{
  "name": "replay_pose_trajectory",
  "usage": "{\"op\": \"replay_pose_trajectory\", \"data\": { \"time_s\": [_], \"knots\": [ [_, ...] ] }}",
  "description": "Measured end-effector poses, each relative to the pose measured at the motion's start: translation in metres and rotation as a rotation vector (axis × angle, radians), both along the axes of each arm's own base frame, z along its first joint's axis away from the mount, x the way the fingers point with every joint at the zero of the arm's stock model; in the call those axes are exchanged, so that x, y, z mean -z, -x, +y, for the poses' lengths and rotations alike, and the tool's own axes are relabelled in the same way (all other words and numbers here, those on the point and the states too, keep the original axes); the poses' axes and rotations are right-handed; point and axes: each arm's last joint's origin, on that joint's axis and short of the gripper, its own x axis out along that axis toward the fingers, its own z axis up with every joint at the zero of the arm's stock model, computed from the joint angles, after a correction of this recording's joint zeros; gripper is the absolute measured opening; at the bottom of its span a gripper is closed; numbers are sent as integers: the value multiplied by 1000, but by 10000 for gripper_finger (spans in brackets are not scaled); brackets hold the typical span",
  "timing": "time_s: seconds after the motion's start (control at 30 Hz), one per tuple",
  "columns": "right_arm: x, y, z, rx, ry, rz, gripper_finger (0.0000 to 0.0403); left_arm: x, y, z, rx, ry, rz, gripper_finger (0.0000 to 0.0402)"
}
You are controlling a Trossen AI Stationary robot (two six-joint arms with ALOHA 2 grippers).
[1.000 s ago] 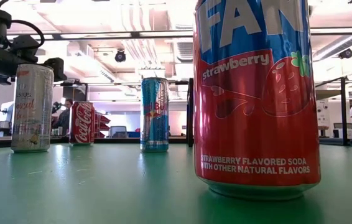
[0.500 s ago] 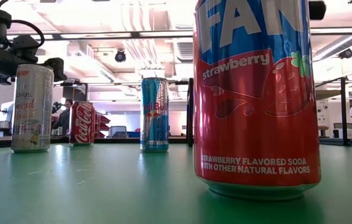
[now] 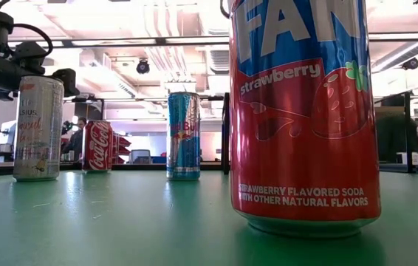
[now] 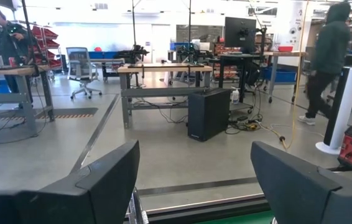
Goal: Place canned beverage on shelf
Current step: Put the top blue soda can on the shelf
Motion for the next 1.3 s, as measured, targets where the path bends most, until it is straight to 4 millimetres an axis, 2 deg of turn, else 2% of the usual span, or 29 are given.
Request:
{"op": "replay_pose_trajectory", "data": {
  "time_s": [0.4, 0.83, 1.3],
  "knots": [
    [10, 3, -4, -14, 44, 30, 378, 0, 0, 0, 0, 0, 0, 293],
    [34, -1, -28, -40, 42, 25, 378, 0, 0, 0, 0, 0, 0, 293],
    [38, 1, -34, -25, 15, 33, 378, 0, 0, 0, 0, 0, 0, 293]
  ]
}}
